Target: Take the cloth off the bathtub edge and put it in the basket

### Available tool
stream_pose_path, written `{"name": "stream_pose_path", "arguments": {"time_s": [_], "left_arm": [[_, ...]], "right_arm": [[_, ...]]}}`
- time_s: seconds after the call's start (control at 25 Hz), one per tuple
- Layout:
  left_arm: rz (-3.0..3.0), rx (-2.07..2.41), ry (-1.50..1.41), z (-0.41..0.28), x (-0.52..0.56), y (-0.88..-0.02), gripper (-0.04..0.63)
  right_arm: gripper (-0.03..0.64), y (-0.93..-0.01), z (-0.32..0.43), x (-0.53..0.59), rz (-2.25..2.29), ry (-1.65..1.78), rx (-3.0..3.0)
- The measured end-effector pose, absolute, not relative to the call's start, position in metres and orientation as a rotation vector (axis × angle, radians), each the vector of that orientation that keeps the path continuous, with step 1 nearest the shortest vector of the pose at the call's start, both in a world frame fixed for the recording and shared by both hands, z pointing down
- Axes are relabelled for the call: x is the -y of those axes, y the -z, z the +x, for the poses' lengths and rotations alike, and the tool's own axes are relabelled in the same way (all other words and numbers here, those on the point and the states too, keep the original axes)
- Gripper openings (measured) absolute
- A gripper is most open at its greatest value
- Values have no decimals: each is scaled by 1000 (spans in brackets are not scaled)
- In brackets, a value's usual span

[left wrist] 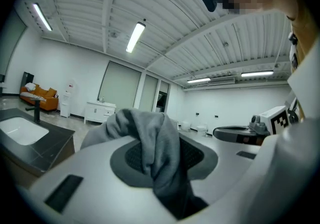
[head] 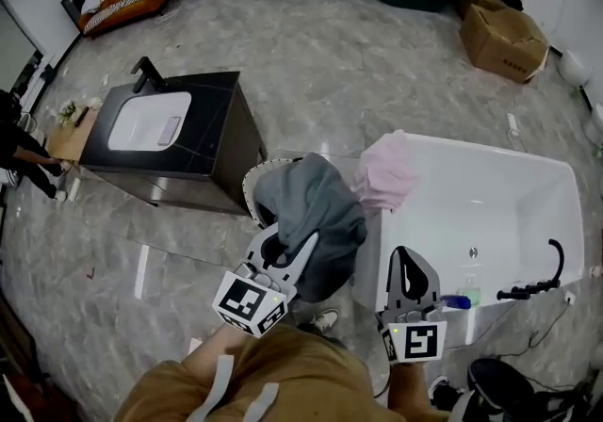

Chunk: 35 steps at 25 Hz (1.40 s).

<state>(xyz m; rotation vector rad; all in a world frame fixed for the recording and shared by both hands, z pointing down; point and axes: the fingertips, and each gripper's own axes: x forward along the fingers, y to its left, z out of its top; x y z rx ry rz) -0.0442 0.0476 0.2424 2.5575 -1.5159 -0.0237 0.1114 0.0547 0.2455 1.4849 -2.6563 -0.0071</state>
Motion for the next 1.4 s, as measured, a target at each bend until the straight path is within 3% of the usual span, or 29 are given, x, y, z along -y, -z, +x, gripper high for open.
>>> {"name": "stream_pose_path", "arguments": {"time_s": [0.4, 0.92, 1.4], "left_arm": [[2412, 1774, 53, -149, -61, -241, 117], [2409, 1772, 63, -278, -6, -234, 117], [2473, 1660, 76, -310, 66, -236, 117]], "right_arm": [[5, -237, 6, -29, 1196, 67, 2805], [5, -206, -100, 38, 1202, 144, 2758], [5, -204, -128, 91, 1333, 118, 2671]]}}
